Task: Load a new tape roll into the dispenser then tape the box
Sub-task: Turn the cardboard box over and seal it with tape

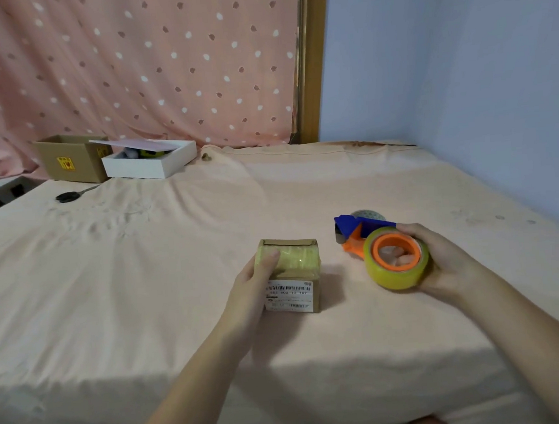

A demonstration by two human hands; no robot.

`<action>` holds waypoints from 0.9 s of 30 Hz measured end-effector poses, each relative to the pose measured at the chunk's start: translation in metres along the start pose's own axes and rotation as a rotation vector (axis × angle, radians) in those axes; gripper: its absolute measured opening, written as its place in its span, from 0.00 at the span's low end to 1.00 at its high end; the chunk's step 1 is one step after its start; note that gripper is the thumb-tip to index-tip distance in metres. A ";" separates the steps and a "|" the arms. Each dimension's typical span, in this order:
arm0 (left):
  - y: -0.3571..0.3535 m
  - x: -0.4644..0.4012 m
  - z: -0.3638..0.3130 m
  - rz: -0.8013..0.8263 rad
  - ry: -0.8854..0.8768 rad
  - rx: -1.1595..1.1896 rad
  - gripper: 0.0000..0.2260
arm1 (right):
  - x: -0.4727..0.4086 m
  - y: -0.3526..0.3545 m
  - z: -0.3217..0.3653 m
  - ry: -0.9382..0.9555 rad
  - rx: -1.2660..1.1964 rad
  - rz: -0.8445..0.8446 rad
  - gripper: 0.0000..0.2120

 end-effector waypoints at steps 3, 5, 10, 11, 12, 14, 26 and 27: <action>-0.005 0.006 0.004 0.080 0.009 -0.081 0.19 | 0.005 -0.008 -0.003 0.027 -0.014 -0.041 0.19; -0.005 0.006 0.002 0.063 -0.002 -0.096 0.20 | 0.005 -0.014 -0.008 0.040 0.012 -0.072 0.13; 0.004 -0.001 -0.009 -0.051 -0.087 -0.027 0.30 | -0.026 -0.020 -0.012 0.063 0.185 -0.132 0.12; 0.004 -0.002 -0.012 -0.050 -0.110 -0.021 0.27 | -0.032 -0.019 -0.005 0.117 0.253 -0.172 0.14; 0.002 -0.002 -0.016 -0.041 -0.133 -0.033 0.27 | -0.038 -0.017 0.004 0.175 0.338 -0.210 0.17; -0.002 -0.001 -0.019 -0.001 -0.166 -0.086 0.29 | -0.047 -0.008 0.024 0.309 0.632 -0.299 0.21; -0.005 -0.025 -0.029 -0.117 -0.236 -0.141 0.33 | 0.033 -0.154 -0.014 0.802 1.246 0.358 0.33; -0.004 -0.031 -0.031 -0.126 -0.241 -0.158 0.33 | 0.024 -0.153 -0.022 0.768 1.231 0.347 0.33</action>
Point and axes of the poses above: each hand's wrist, its own x-axis away from the middle knuckle, its own y-axis out of the back of the hand, z = x × y, the point moved 9 cm from there along -x, towards the middle knuckle, and after that the axes turned 8 degrees about y, right-handed, at the moved point
